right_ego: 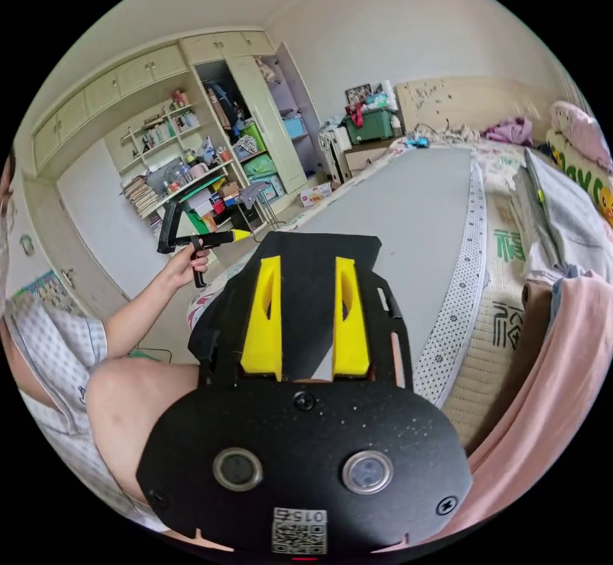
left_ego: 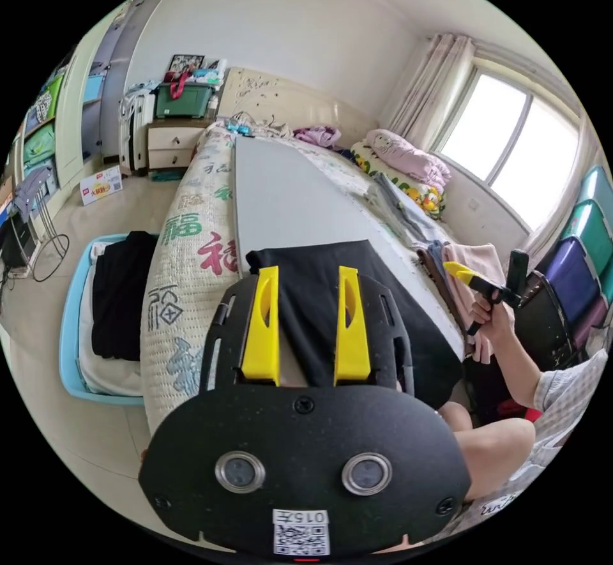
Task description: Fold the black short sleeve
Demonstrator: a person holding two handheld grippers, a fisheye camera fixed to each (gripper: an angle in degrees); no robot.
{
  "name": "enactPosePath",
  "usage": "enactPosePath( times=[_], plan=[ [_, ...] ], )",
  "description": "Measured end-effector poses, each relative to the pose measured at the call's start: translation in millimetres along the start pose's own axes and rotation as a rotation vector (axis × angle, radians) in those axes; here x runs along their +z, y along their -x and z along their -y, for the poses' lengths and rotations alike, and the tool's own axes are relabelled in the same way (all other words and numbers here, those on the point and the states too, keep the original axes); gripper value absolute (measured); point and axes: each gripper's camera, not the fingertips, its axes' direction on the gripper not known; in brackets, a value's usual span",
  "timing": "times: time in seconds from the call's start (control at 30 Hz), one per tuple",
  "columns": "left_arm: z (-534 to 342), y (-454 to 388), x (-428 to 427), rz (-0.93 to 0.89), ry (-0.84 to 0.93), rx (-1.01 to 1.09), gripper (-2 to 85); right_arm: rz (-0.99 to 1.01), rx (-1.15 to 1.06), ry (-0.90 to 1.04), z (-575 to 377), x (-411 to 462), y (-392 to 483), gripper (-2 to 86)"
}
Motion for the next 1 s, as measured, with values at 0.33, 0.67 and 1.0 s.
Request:
enactPosePath(
  times=[0.33, 0.67, 1.0],
  plan=[
    [42, 57, 59, -0.063, 0.146, 0.001, 16.3, 0.074, 0.139, 0.249, 74, 92, -74, 14.2],
    [37, 74, 72, -0.105, 0.181, 0.084, 15.9, 0.002, 0.150, 0.289, 73, 111, -76, 13.0],
    [19, 89, 70, -0.166, 0.218, 0.112, 12.7, 0.036, 0.169, 0.332, 39, 143, -73, 8.5]
  ],
)
